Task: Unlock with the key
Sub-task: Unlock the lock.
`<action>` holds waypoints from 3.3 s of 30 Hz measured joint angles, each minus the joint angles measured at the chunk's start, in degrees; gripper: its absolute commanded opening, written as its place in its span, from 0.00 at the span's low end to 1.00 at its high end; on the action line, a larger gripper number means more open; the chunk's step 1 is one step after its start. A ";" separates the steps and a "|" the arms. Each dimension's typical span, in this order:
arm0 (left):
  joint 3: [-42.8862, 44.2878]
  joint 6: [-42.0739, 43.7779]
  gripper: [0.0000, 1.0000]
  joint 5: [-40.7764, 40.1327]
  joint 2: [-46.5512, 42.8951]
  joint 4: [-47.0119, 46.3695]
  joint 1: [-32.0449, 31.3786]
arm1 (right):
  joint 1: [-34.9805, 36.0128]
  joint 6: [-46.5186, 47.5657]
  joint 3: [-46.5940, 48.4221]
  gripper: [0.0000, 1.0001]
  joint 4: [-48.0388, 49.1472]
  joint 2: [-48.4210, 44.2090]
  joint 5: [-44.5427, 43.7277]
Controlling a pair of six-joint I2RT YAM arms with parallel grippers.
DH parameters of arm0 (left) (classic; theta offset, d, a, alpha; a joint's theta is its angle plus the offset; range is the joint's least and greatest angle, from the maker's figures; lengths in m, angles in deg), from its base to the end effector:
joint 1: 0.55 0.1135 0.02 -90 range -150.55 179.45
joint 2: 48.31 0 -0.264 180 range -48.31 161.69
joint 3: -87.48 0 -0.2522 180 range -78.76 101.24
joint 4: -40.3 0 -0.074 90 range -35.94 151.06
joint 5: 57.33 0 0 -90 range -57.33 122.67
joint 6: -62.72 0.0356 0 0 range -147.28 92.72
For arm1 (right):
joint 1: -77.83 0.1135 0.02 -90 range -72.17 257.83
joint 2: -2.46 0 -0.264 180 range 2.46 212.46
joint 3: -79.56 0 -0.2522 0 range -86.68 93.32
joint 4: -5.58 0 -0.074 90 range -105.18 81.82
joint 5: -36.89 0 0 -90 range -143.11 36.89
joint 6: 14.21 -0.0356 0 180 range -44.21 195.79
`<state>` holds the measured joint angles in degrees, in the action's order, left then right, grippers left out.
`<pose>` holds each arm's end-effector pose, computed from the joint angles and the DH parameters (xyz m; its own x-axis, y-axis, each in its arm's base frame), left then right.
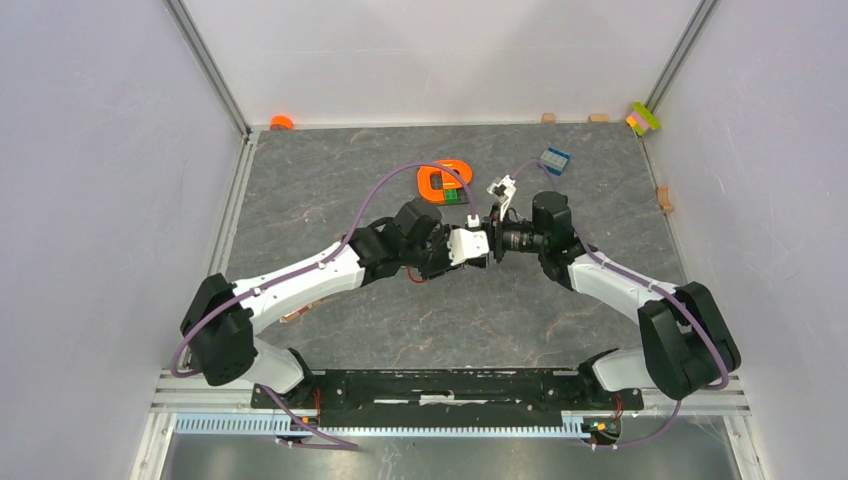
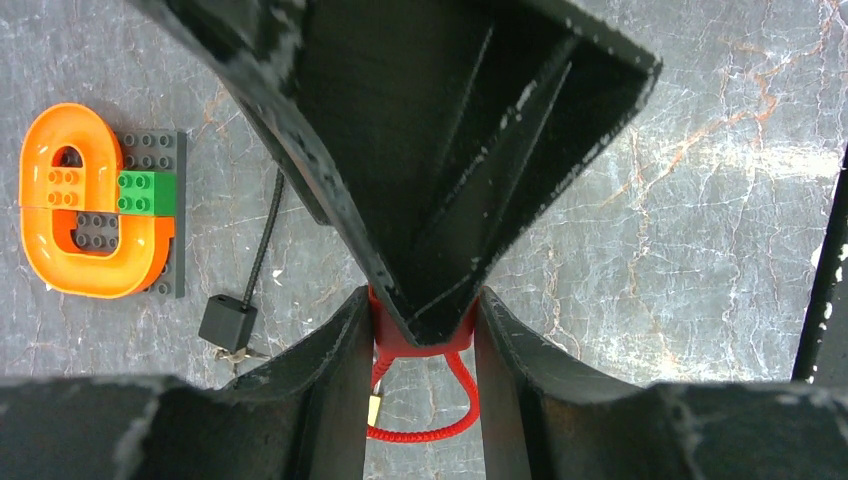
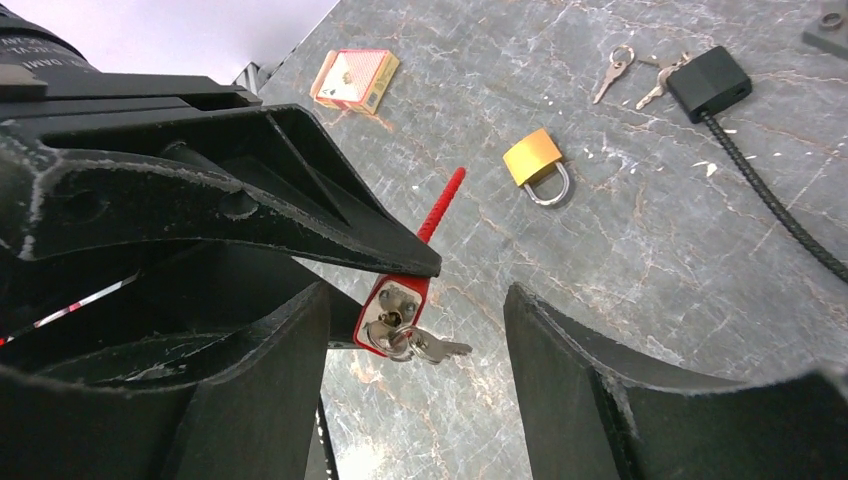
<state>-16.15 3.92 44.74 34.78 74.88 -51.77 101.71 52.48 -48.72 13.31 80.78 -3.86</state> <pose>0.1949 -0.2545 0.2743 0.0923 0.6939 -0.7141 0.9504 0.1526 0.2711 0.2488 0.1397 0.2277 -0.6355 0.0011 -0.7721 -0.7276 0.3335 0.5995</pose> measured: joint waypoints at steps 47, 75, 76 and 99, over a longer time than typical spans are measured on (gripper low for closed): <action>-2.43 4.24 1.00 -11.41 -4.46 -3.63 -3.04 | -7.74 -0.85 -4.50 0.00 4.59 2.51 3.06; -5.09 10.60 0.63 -4.50 1.27 -13.16 -2.80 | -9.55 -10.80 -9.53 0.00 22.45 1.55 14.71; -5.09 10.34 0.58 -4.68 1.66 -13.55 -2.80 | -9.55 -10.88 -9.60 0.00 22.56 1.55 14.71; -11.91 13.35 0.57 -7.63 -0.66 -19.74 -3.39 | -10.32 -0.13 -9.68 0.00 13.88 1.05 12.11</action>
<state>-28.06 17.28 37.11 34.12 55.14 -55.16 91.39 52.35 -58.40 27.19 81.83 8.25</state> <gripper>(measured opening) 0.514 0.237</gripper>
